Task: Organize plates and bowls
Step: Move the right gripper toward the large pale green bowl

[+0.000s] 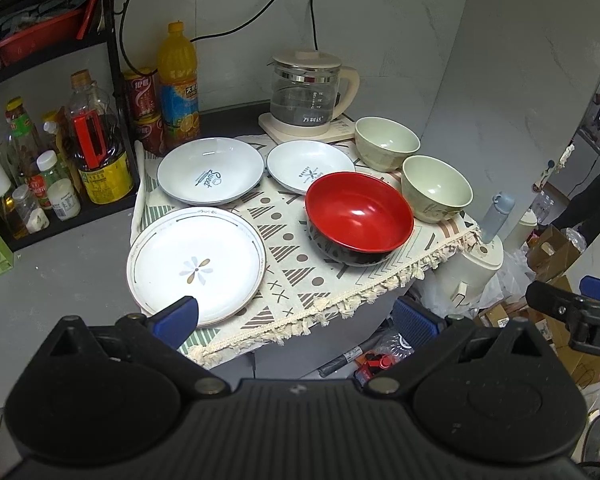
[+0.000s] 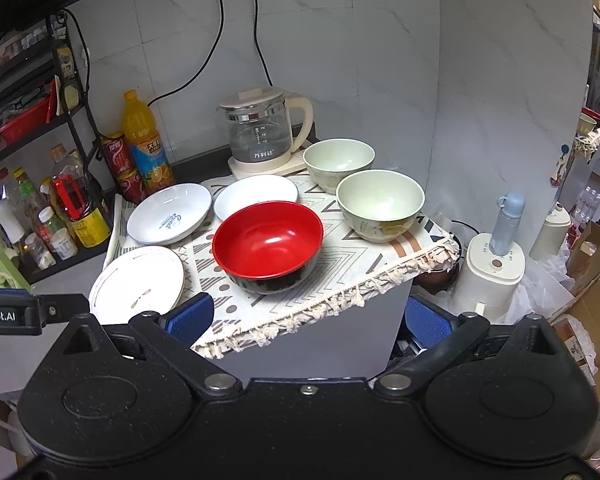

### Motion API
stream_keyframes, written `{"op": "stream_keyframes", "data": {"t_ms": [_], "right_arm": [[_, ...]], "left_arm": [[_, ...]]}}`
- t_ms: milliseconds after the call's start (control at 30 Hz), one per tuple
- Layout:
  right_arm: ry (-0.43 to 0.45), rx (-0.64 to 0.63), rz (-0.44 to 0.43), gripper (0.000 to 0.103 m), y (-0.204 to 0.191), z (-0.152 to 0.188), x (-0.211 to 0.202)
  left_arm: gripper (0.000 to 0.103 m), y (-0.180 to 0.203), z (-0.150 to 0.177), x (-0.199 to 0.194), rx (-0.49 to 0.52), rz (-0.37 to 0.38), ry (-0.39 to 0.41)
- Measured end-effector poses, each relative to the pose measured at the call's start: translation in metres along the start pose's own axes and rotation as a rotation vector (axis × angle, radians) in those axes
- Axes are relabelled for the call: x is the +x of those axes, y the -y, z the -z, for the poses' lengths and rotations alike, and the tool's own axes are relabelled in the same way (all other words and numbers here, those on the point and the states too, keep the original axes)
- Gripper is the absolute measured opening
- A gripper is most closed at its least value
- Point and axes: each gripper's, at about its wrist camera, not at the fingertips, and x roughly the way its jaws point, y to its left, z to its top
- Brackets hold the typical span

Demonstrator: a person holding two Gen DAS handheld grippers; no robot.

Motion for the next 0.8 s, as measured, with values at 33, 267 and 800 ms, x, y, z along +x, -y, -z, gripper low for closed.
{"op": "stream_keyframes", "data": {"t_ms": [33, 267, 800], "right_arm": [[-0.002, -0.003, -0.002, 0.103, 0.001, 0.001, -0.001], [-0.020, -0.019, -0.011, 0.103, 0.011, 0.006, -0.004], [-0.028, -0.041, -0.032, 0.103, 0.020, 0.010, -0.006]], "left_arm": [[0.102, 0.001, 0.001, 0.000, 0.002, 0.001, 0.001], [0.102, 0.002, 0.002, -0.001, -0.011, -0.007, 0.020], [0.102, 0.005, 0.000, -0.002, -0.018, -0.012, 0.024]]}}
